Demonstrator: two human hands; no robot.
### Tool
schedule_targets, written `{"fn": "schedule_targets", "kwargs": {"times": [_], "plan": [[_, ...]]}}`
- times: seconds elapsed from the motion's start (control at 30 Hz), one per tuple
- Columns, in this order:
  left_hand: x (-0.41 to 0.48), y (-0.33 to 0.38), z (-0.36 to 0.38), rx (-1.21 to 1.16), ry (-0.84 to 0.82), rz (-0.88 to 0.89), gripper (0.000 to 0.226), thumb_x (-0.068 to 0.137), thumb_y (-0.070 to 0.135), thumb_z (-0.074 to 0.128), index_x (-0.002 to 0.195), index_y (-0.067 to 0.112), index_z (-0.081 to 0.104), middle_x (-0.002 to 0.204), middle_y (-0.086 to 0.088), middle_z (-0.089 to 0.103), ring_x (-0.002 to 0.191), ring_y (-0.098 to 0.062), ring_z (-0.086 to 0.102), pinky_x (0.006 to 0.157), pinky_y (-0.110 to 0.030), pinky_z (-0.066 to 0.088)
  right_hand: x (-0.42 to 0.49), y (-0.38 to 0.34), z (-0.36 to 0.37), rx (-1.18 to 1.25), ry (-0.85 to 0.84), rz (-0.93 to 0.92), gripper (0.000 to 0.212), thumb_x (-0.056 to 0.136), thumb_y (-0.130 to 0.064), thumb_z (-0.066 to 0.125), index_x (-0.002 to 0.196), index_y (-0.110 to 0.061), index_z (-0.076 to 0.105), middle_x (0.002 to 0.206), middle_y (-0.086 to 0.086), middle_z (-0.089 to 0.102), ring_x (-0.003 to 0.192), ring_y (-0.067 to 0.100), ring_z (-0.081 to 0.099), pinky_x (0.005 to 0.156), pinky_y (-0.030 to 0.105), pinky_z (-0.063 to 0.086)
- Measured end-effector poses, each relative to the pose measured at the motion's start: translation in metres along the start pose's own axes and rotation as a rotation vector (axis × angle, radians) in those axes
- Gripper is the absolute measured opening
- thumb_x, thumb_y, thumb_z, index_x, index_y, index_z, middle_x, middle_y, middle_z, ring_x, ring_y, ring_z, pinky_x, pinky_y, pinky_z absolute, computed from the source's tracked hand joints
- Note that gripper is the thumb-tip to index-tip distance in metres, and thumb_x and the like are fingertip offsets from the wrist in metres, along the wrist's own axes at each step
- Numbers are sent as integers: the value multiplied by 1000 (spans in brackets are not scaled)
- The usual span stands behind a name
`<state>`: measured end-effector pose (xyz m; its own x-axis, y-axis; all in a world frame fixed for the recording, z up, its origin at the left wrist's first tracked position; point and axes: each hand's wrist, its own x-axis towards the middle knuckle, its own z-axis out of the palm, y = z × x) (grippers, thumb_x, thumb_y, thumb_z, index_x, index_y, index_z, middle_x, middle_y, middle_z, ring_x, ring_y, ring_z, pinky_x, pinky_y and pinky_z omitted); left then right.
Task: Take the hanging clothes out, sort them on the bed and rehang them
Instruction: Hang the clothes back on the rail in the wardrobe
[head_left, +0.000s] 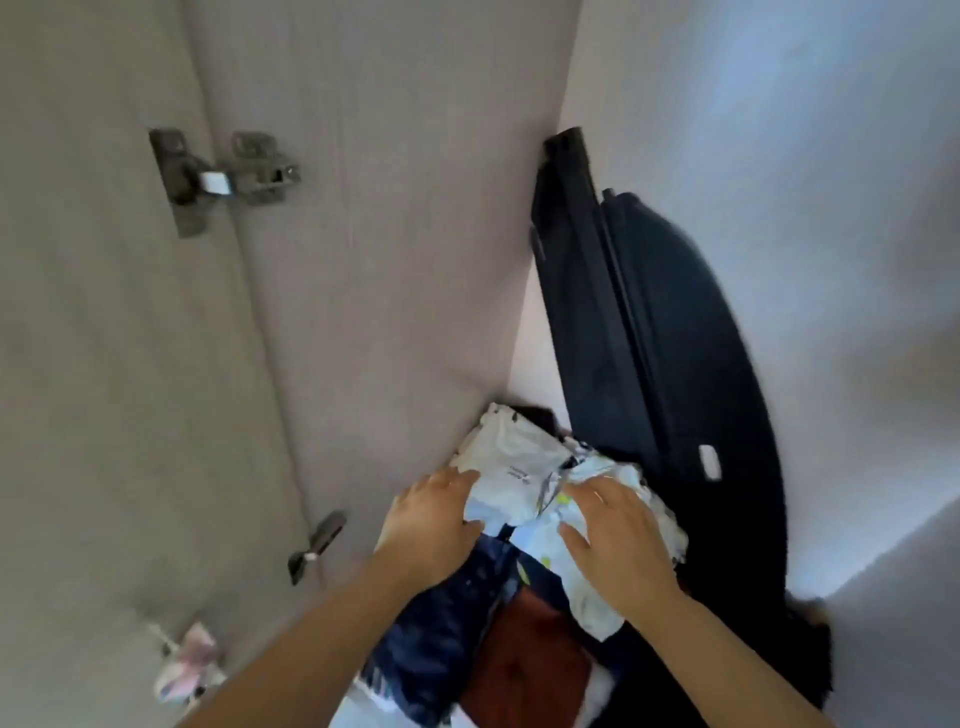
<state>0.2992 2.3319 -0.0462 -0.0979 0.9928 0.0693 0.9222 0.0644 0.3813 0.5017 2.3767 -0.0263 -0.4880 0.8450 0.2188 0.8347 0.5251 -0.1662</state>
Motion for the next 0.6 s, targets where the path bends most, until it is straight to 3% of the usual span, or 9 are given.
{"fn": "schedule_targets", "kwargs": {"times": [0.1, 0.27, 0.6], "plan": [[-62, -36, 16, -7, -11, -243, 52, 90, 39, 48, 138, 27, 32, 140, 1, 38, 127, -21, 36, 102, -35, 30, -10, -23, 41, 27, -140, -137, 46, 93, -40, 47, 136, -27, 42, 134, -6, 44, 123, 15, 41, 103, 26, 29], [-191, -66, 48, -23, 2, -702, 56, 90, 41, 48, 141, 28, 28, 142, 3, 35, 130, -20, 36, 103, -34, 31, -40, -74, 91, 69, -379, -437, 49, 91, -38, 52, 137, -25, 42, 136, -5, 44, 125, 15, 40, 103, 25, 31], [-460, -17, 82, -125, 192, -1519, 57, 91, 41, 48, 142, 26, 27, 143, 4, 36, 130, -20, 36, 103, -34, 33, -172, -245, 140, -2, -681, -1263, 47, 93, -38, 45, 138, -30, 35, 134, -4, 41, 124, 17, 40, 100, 25, 29]]}}
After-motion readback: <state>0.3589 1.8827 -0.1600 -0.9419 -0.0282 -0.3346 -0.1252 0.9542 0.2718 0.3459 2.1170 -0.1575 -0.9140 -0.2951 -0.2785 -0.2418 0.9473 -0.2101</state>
